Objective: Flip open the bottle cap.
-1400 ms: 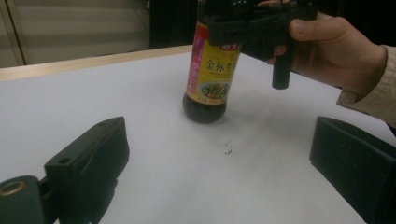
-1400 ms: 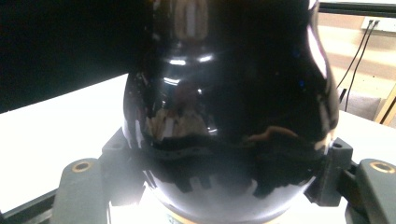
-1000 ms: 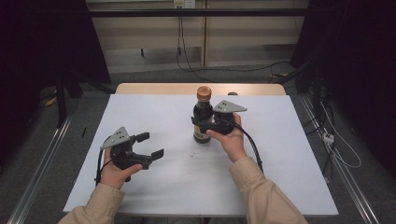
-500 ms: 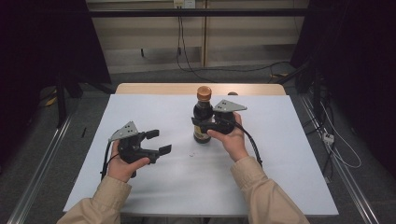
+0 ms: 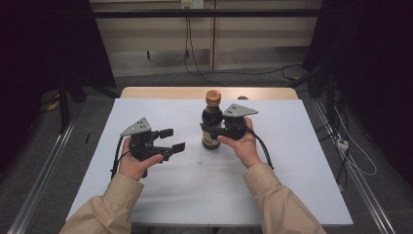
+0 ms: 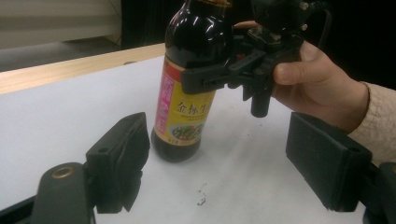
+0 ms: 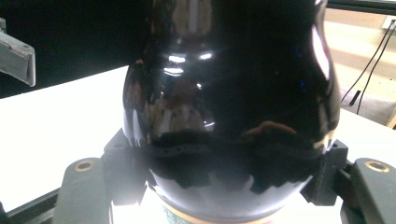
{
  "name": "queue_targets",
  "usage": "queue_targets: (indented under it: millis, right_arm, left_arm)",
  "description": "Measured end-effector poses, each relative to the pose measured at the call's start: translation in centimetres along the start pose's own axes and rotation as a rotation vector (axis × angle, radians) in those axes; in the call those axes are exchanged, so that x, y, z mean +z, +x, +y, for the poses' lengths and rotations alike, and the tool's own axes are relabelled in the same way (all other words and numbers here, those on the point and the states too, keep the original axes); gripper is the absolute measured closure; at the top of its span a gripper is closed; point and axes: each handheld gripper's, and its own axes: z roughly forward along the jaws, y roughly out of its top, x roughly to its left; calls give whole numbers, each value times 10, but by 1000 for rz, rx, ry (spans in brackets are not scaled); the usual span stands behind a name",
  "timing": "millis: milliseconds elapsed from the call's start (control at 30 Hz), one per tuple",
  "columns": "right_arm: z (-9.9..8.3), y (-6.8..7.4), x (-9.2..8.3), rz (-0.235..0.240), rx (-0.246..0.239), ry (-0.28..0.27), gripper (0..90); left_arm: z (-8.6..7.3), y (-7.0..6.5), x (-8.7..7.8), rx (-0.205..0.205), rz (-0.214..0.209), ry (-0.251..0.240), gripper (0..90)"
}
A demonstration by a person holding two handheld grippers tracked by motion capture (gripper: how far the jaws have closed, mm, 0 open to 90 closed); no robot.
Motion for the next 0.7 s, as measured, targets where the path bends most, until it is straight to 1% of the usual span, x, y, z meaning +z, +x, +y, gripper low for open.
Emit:
queue_targets:
  millis: [133, 200, 300, 400, 467, 533, 700]
  right_arm:
    - [1, -2, 0, 19, -5, 11, 303]
    - [3, -3, 0, 31, -20, 24, 303]
    - [2, -3, 1, 34, -13, 16, 297]
    - [1, 0, 1, 4, -1, 12, 287]
    - [1, 4, 1, -32, 25, 8, 282]
    - [1, 8, 1, -65, 40, 12, 278]
    - [-5, 15, -2, -122, 94, -12, 276]
  left_arm:
    - [3, 0, 3, 5, -4, 6, 209]
    - [4, 0, 4, 8, -6, 4, 207]
    - [7, 1, 4, 9, -2, -1, 204]
    - [8, 1, 4, 12, 1, -5, 200]
    - [8, 2, 5, 7, 5, -5, 193]
    - [8, 2, 5, 6, 6, -4, 191]
    - [11, 2, 5, 10, 9, 0, 189]
